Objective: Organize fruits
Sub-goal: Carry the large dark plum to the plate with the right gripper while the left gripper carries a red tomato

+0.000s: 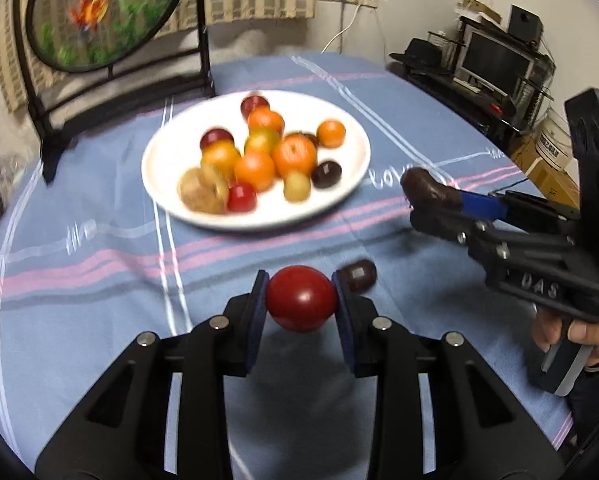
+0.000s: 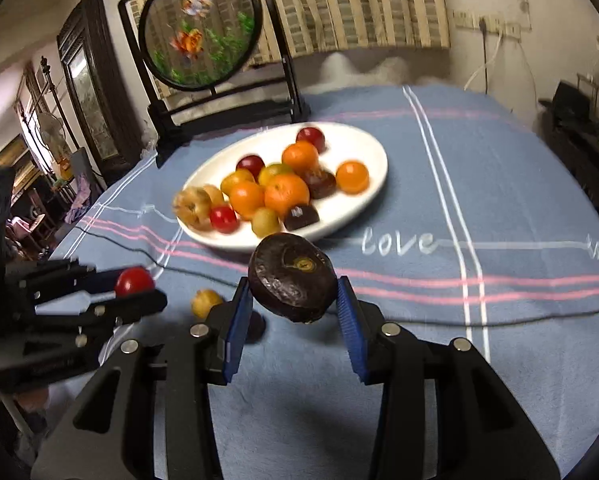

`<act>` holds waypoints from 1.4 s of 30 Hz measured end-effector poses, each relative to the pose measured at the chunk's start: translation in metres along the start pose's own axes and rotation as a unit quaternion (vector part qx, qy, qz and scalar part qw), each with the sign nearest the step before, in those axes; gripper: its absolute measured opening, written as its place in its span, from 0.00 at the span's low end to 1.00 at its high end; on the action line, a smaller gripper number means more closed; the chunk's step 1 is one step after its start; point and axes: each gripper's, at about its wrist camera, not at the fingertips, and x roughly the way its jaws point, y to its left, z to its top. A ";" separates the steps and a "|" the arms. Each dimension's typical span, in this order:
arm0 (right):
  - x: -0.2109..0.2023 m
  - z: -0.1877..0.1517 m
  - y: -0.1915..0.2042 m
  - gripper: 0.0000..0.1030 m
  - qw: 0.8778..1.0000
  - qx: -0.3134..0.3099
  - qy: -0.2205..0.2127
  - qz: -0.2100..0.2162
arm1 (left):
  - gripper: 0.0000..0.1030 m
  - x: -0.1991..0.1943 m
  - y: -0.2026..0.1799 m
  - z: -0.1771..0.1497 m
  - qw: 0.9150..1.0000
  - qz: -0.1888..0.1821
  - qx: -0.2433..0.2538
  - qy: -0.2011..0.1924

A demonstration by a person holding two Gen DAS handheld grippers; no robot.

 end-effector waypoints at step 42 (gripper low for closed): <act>0.024 0.023 0.010 0.53 0.999 -0.001 0.010 -0.033 | 0.77 0.014 0.050 0.030 0.992 0.082 -0.075 -0.058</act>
